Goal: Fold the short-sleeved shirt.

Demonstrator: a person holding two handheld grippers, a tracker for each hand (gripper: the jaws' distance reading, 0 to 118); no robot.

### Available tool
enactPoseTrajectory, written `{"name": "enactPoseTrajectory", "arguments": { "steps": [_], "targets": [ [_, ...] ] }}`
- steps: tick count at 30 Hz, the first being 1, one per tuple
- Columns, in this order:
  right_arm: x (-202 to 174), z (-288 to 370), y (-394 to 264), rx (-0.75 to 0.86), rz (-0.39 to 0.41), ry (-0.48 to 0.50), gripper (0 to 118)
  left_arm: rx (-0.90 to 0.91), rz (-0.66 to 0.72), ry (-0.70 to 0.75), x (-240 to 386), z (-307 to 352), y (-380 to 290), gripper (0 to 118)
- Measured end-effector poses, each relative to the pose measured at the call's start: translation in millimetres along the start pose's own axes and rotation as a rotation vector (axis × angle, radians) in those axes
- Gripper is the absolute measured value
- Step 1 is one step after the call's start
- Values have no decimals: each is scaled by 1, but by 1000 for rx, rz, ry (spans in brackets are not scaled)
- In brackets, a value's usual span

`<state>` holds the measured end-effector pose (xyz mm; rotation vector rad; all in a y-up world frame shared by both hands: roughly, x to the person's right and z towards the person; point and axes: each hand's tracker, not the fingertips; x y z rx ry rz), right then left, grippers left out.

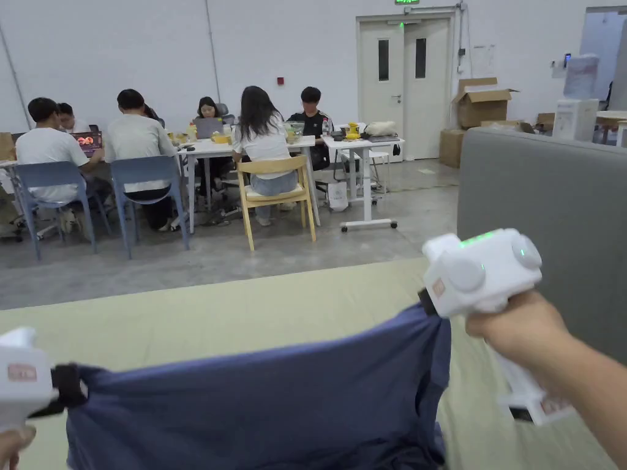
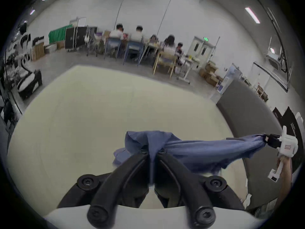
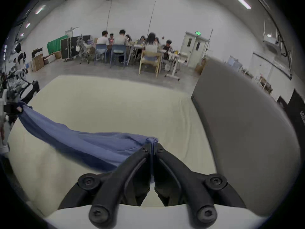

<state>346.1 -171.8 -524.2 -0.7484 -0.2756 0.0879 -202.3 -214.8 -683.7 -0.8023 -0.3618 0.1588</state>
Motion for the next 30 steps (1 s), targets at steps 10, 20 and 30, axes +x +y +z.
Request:
{"name": "enactPoseTrajectory", "arguments": {
  "steps": [10,20,30],
  "targets": [
    [-6,40,-190,-114,-35,88,5,-108,-15,-46,-20,49,-175,0],
    [-24,117,-306,-218,29,125,5,-158,-22,-61,-44,132,-286,0],
    [-38,96,-381,-386,24,120,5,-293,-70,31,-49,100,-337,0]
  ]
}}
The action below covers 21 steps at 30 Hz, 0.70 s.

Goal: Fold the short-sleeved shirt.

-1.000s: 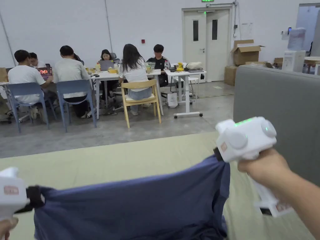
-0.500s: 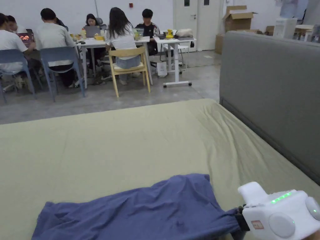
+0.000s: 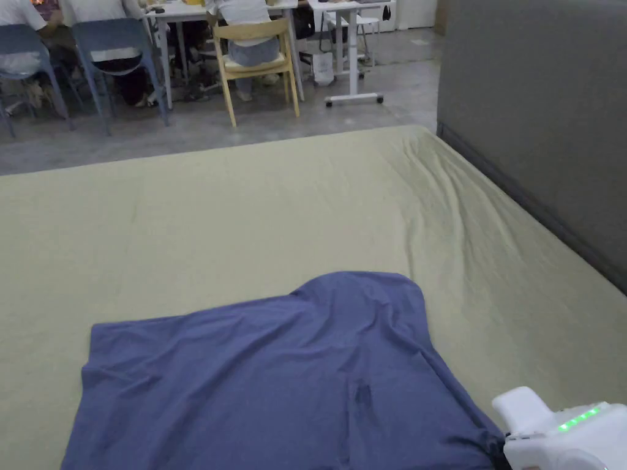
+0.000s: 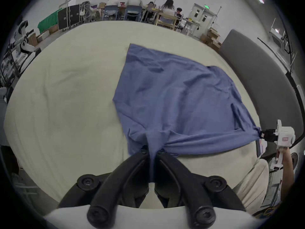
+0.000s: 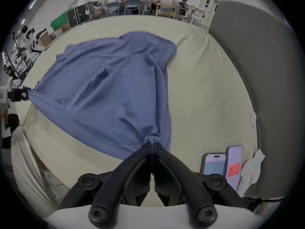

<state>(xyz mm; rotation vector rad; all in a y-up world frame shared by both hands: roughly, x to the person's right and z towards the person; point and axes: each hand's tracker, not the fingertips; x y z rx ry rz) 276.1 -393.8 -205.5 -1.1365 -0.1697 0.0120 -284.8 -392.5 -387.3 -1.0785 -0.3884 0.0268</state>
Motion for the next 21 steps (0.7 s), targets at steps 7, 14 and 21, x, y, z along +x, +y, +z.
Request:
{"name": "enactPoseTrajectory", "arguments": {
  "steps": [7,14,21],
  "targets": [
    [4,-48,-11,-144,-63,36,5,-103,125,-14,-33,-48,-20,0],
    [10,-38,4,-160,-101,44,39,-82,91,36,-17,-30,-11,35],
    [19,93,-1,294,-324,109,118,281,95,14,3,75,-20,118]
  ]
}}
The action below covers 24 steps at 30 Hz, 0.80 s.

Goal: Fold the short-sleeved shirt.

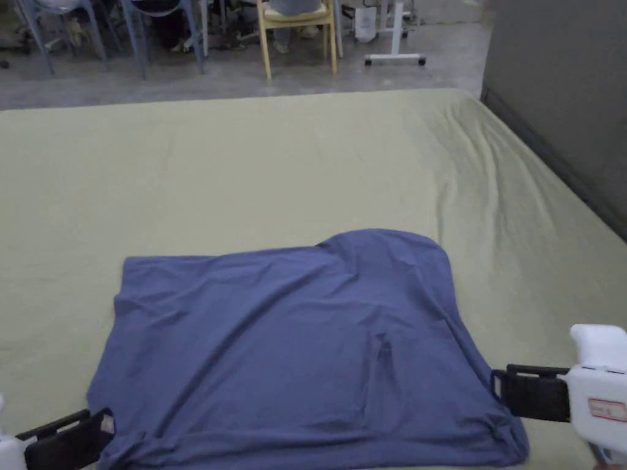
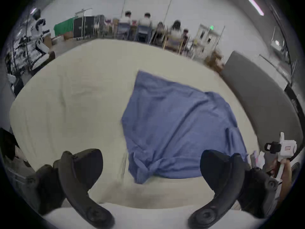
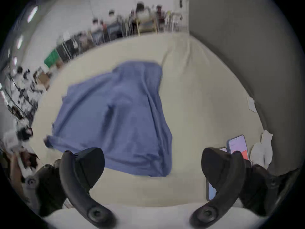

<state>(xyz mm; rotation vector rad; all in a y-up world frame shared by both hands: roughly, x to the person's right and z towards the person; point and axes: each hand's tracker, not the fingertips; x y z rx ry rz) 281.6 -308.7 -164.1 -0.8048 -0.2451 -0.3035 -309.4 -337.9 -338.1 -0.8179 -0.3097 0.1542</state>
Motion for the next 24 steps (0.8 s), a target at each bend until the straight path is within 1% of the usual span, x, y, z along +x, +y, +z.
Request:
{"name": "enactPoseTrajectory", "arguments": {
  "steps": [1,3,4,5,6,7,8,9,10,11,12,13,14,15,16,17,18,19,21,23,24],
  "targets": [
    [-4,8,-3,34,-17,9,118,-11,-2,23,-3,-1,3,118],
    [-12,11,-15,29,-34,4,118,-65,-23,89,-5,0,-5,118],
    [-28,7,-23,18,-35,-4,110,-134,-20,86,-6,-2,-9,118],
    [-35,7,-32,15,-32,-2,77,-207,-3,59,15,4,-13,113],
    [-42,7,-39,15,-15,8,20,-245,16,28,17,5,-20,85],
    [-50,4,-44,5,8,13,3,-249,32,28,21,7,-26,13],
    [-52,-8,-49,-40,26,-9,3,-236,25,50,11,-3,-28,0],
    [-57,-10,-52,-38,30,1,3,-248,-6,104,-7,-16,-28,0],
    [-60,-13,-53,-71,51,32,3,-243,-27,121,-9,-17,-29,0],
    [-60,-16,-52,-84,47,55,3,-247,-19,96,-17,-23,-26,0],
    [-60,-17,-52,-78,41,56,3,-252,-1,78,-24,-28,-24,0],
    [-60,-18,-49,-77,41,51,3,-255,74,34,3,-31,-35,0],
    [-58,-19,-45,-79,46,44,3,-243,75,30,6,-36,-35,1],
    [-57,-20,-42,-79,50,36,3,-221,41,47,9,-42,-31,34],
    [-54,-21,-42,-73,50,25,3,-241,-4,65,12,-54,-30,111],
    [-50,-22,-38,-69,45,16,3,-328,-39,42,17,-62,-34,118],
    [-46,-23,-35,-68,39,10,3,-208,-58,80,12,-80,-19,118],
    [-42,-25,-32,-71,34,-1,3,-224,-48,66,12,-97,-15,118],
    [-31,-34,-30,-82,31,-32,3,-316,-24,64,13,-103,-25,118],
    [-18,-42,-27,-89,33,-63,3,-336,-10,62,14,-114,-29,116],
    [-13,-50,-28,-102,40,-90,3,-345,-1,54,14,-116,-31,102]
  ]
}}
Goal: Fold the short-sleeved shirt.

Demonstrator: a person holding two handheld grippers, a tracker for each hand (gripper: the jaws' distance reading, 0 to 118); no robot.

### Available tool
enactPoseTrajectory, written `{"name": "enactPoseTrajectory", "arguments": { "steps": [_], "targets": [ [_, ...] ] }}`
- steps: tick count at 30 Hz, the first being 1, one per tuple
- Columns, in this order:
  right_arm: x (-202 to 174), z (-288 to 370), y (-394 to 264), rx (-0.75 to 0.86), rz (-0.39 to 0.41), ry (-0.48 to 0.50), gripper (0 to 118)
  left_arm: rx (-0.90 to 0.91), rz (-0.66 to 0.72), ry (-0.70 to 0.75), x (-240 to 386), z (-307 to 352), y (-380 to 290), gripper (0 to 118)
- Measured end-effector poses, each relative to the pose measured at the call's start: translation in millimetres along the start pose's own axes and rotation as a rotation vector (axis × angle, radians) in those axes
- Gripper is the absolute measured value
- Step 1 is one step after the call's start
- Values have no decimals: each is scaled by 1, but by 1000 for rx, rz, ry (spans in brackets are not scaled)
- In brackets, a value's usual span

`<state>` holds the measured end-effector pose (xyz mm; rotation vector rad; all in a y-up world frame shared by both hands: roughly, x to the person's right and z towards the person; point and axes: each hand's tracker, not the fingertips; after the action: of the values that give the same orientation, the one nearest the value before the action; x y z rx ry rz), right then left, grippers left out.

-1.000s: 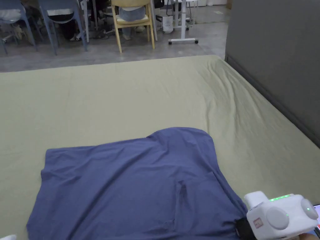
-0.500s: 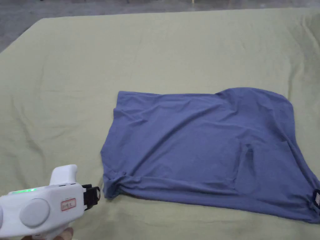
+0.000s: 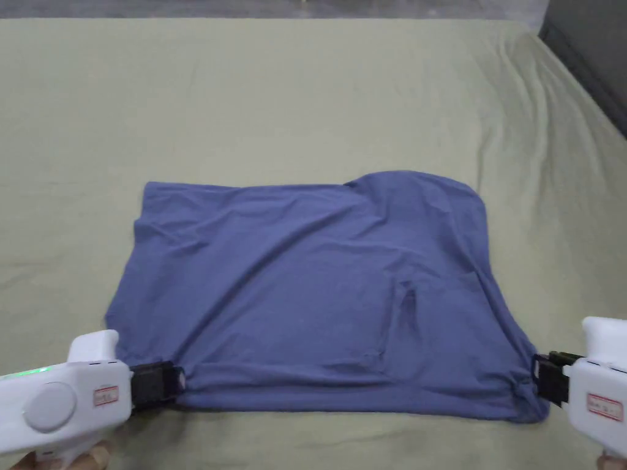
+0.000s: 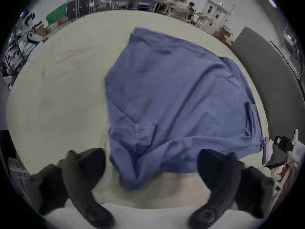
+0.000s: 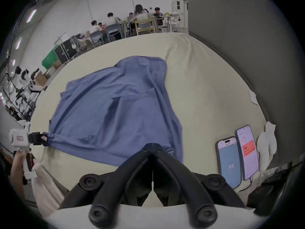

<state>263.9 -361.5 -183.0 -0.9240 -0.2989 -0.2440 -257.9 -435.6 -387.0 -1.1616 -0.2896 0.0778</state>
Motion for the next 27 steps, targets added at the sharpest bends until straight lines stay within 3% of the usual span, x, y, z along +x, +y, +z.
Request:
{"name": "enactPoseTrajectory", "arguments": {
  "steps": [1,2,4,5,6,7,8,9,11,14,18,19,20,21,22,27],
  "targets": [
    [7,-7,2,-25,7,-31,3,7,14,-23,-1,0,-1,49],
    [14,-14,3,-50,12,-52,3,19,28,-10,1,2,-3,7],
    [22,-27,4,-92,17,-56,6,39,58,-55,6,11,-8,7],
    [28,-31,5,-104,13,-25,29,30,58,-69,13,20,-12,7],
    [33,-33,6,-103,0,7,79,21,68,-87,17,22,-15,7],
    [38,-39,8,-109,-25,21,118,23,69,-90,19,25,-17,7],
    [37,-45,5,-135,-53,21,118,26,84,-109,20,28,-20,7],
    [45,-35,9,-30,-68,-37,118,25,113,-132,-2,21,-10,7],
    [50,-38,11,-94,-124,13,118,66,90,-89,-8,25,-5,7],
    [33,-59,-6,-148,-122,8,118,57,86,-94,-6,19,-4,7],
    [24,-77,-17,-258,-33,-5,113,50,95,-100,-7,15,-4,7],
    [21,-77,-19,-247,-36,0,87,49,105,-106,-10,15,-3,7],
    [21,-76,-19,-240,-42,7,45,49,118,-115,-13,15,-2,7],
    [22,-74,-21,-219,-86,71,18,46,136,-127,-14,12,-7,7],
    [20,-71,-19,-213,-122,83,14,46,146,-130,-16,12,-6,7],
    [18,-40,-2,-72,-133,139,9,68,200,-170,-15,24,-1,7]
  ]
}}
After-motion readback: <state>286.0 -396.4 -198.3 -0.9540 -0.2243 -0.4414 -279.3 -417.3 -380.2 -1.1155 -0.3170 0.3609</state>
